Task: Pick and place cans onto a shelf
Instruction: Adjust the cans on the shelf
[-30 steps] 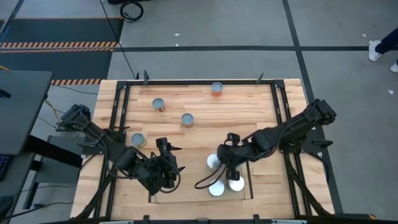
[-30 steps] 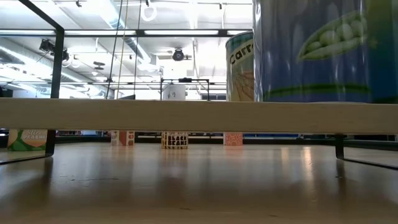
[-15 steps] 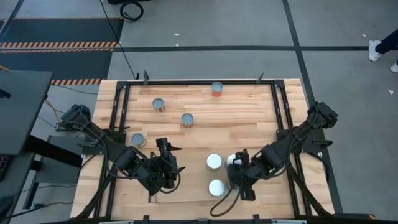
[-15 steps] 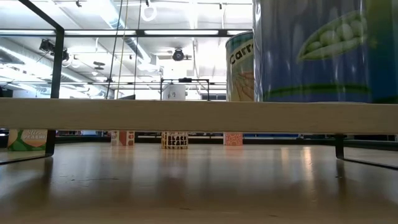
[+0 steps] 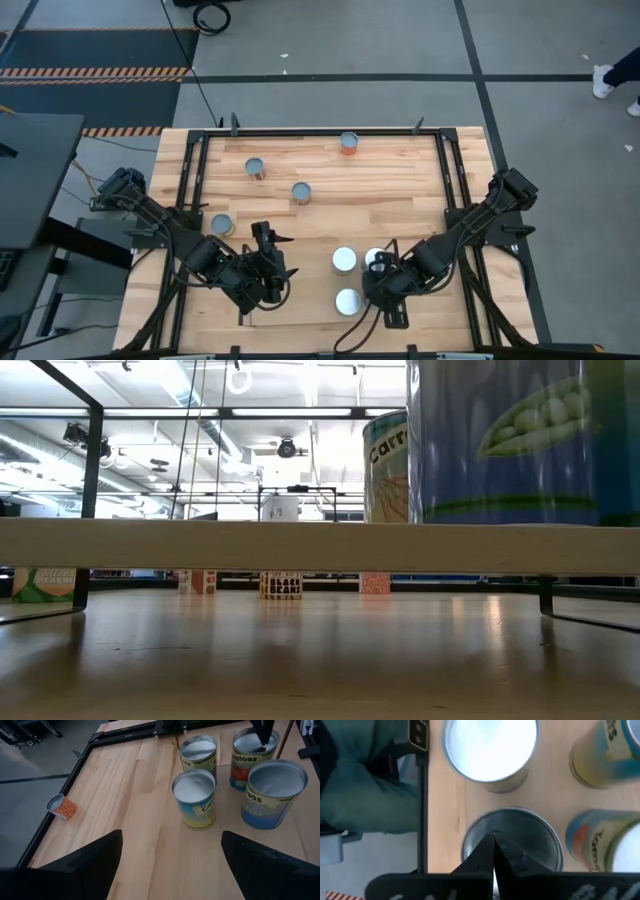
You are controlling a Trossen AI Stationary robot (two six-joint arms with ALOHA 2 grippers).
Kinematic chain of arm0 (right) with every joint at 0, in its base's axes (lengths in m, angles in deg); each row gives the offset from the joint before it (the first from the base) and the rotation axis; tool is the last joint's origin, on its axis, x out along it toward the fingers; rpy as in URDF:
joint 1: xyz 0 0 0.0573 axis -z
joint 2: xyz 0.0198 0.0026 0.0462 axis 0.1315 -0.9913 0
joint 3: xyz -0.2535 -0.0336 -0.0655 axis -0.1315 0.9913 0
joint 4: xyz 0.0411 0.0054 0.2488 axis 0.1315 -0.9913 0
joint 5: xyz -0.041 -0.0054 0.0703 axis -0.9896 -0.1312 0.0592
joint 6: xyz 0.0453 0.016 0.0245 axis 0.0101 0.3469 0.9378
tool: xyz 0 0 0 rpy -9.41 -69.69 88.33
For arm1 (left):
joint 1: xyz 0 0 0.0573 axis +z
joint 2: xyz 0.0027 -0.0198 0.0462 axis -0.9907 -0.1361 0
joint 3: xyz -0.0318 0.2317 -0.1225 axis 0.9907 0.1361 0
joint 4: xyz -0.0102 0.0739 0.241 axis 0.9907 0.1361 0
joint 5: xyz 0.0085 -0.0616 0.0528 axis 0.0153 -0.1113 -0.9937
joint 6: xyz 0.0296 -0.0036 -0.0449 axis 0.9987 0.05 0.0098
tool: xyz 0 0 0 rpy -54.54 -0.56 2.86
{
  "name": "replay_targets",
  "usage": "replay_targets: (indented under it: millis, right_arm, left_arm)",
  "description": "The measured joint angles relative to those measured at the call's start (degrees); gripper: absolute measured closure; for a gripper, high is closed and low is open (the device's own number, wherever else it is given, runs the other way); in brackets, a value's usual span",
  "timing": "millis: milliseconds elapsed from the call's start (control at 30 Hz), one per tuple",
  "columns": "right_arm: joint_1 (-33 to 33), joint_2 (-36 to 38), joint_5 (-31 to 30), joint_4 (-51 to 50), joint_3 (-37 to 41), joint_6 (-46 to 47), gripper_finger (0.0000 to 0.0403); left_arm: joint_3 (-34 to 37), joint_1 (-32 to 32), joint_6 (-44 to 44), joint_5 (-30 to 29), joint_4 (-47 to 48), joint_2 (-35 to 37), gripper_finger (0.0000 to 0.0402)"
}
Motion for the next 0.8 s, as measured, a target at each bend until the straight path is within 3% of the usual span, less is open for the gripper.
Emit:
replay_targets:
  millis: [267, 500, 800]
  right_arm:
    - [0.0, 0.0, 1.4, 1.0, 0.0, -0.9, 0.0398]
    - [0.2, 0.2, -1.3, -5.8, -0.1, 2.7, 0.0398]
    - [0.0, 0.0, 2.4, -0.4, 0.0, 1.0, 0.0398]
  left_arm:
    - [0.0, 0.0, 0.0, 0.0, 0.0, 0.0, 0.0056]
    - [0.0, 0.0, 0.0, 0.0, 0.0, 0.0, 0.0056]
    - [0.0, 0.0, 0.0, 0.0, -0.1, 0.0, 0.0056]
